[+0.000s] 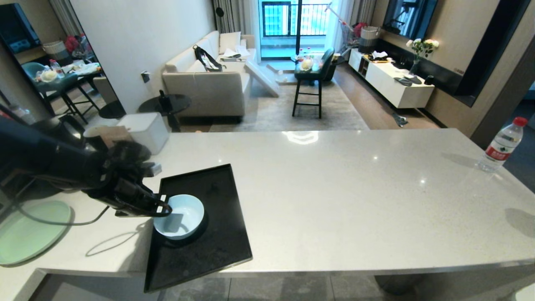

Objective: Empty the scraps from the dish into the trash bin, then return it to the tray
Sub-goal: Put the bowl back to the table

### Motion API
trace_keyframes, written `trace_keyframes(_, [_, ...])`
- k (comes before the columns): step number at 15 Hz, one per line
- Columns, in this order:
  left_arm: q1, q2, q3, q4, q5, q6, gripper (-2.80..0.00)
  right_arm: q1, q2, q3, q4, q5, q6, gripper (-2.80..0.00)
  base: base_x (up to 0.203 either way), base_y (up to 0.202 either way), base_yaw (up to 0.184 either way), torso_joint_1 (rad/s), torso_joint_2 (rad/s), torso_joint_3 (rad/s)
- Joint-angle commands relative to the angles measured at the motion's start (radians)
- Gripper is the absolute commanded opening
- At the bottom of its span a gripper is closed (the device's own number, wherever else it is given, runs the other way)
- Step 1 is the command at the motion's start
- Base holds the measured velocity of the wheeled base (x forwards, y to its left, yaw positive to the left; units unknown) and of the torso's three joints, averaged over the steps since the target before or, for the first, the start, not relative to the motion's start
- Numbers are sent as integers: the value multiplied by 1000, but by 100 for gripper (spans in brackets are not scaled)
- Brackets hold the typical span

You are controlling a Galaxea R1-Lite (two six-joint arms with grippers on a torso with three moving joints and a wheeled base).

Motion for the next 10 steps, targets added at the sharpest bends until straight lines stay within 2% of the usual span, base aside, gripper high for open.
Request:
trace_keyframes(1, [2, 23, -3, 1, -20, -2, -280, 0, 0, 0, -1, 0, 1, -280, 0, 0, 0, 0, 0, 0])
trace_keyframes(10, [-4, 57, -20, -1, -47, -2, -280, 0, 0, 0, -1, 0, 1, -280, 0, 0, 0, 0, 0, 0])
